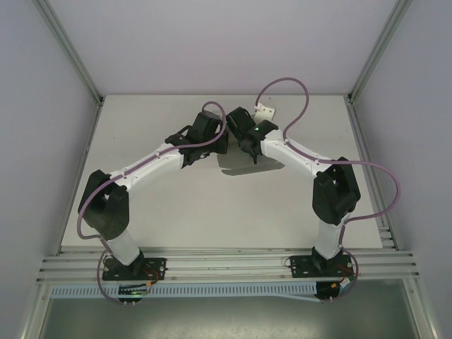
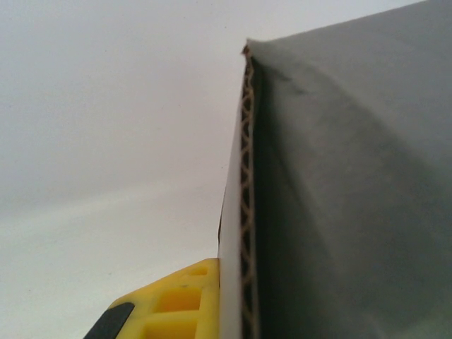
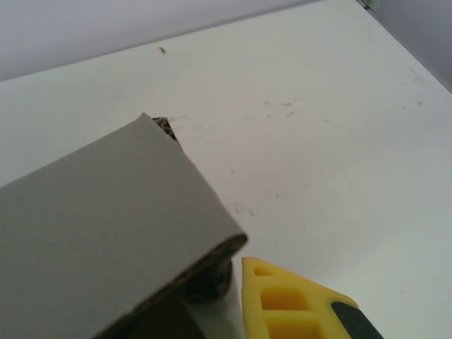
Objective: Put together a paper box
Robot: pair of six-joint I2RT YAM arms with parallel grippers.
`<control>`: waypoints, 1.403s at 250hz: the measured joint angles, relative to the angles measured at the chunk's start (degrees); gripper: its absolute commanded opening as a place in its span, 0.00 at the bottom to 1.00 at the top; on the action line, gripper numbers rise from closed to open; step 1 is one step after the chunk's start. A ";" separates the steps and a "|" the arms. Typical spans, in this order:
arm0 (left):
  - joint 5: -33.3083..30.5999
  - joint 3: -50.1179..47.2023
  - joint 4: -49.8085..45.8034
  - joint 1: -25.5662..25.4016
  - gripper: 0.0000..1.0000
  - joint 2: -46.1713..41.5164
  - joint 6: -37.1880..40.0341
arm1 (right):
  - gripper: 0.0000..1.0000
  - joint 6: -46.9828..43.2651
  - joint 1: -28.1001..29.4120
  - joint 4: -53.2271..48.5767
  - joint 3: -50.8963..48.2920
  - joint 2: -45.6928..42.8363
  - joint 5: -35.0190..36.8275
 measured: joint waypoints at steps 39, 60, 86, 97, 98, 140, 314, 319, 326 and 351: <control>-0.87 -0.92 -2.16 0.48 0.00 0.00 -0.35 | 0.00 -12.17 -1.84 21.81 -15.15 -6.49 -11.82; -0.96 -1.20 -2.89 0.74 0.00 0.00 -0.33 | 0.12 -18.23 -5.22 32.70 -22.43 -9.84 -23.80; -1.31 -1.33 -3.04 1.44 0.00 -0.13 -0.37 | 0.36 -23.52 -8.76 41.03 -25.66 -10.71 -33.92; -1.29 -1.36 -2.99 1.97 0.00 -0.24 -0.39 | 0.45 -25.79 -10.10 42.86 -25.97 -10.67 -37.09; -1.29 -1.36 -2.99 2.01 0.00 -0.24 -0.39 | 0.46 -25.90 -10.19 42.93 -25.97 -10.67 -37.31; -1.29 -0.74 -3.87 3.28 0.00 -0.35 -0.39 | 0.63 -29.70 -12.87 45.64 -26.01 -10.67 -47.91; 3.26 2.49 -4.72 3.54 0.00 3.63 7.91 | 0.99 -28.37 -13.66 46.23 -37.40 -33.20 -47.10; 3.89 2.64 -4.72 3.67 0.00 3.93 8.79 | 0.99 -28.17 -13.68 45.66 -37.88 -34.34 -45.38; 4.94 2.86 -4.72 3.74 0.00 4.35 10.12 | 0.99 -27.76 -13.73 45.00 -38.51 -35.65 -43.50; 9.84 4.22 -5.44 4.11 0.00 5.99 16.28 | 0.99 -26.64 -14.21 41.68 -40.72 -40.24 -37.92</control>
